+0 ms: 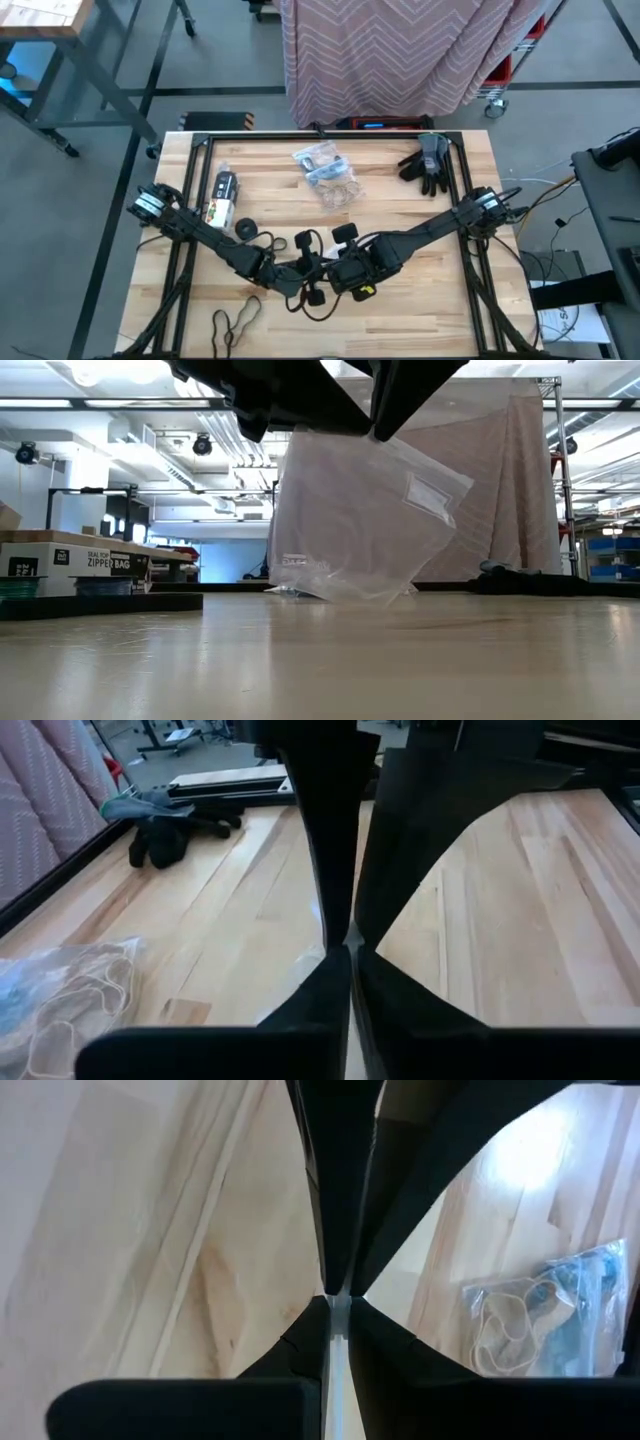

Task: Sort rubber bands
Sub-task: Open the transparent zip bag

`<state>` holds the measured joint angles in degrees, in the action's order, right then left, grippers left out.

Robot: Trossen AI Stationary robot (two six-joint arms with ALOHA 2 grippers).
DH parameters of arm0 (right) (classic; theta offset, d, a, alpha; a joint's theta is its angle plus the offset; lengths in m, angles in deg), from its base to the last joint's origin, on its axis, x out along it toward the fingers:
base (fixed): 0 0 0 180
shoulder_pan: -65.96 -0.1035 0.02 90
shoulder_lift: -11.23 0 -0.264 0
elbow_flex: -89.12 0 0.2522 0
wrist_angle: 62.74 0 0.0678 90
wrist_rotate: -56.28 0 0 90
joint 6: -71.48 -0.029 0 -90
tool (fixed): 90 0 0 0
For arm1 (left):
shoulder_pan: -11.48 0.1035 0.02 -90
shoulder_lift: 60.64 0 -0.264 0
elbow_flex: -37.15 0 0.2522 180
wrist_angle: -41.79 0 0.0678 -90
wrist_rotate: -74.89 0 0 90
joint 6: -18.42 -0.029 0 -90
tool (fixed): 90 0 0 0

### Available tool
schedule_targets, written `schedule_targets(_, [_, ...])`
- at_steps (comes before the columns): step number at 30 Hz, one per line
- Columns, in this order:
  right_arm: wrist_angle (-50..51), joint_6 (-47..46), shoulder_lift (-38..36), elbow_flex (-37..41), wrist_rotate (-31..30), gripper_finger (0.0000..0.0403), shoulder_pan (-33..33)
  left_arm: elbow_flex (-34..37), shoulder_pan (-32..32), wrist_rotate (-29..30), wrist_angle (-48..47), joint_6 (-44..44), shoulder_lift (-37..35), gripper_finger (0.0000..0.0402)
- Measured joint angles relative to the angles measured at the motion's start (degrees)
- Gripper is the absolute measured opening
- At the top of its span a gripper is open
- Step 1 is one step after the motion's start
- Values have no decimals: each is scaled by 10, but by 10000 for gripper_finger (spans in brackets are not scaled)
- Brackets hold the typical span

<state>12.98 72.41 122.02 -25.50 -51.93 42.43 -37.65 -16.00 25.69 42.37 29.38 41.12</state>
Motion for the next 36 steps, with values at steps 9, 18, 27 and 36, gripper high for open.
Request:
schedule_targets(9, [22,-34,0,0,-2,18,0,0,-1,3,-8,-8,-6,1])
schedule_targets(18, [49,-35,0,0,2,18,0,0,-6,9,-44,-8,-21,0])
schedule_targets(27, [87,-41,0,0,3,18,-1,0,-10,11,-91,-7,-35,0])
schedule_targets(36, [124,-50,0,0,3,18,-1,0,-21,11,-133,1,-60,0])
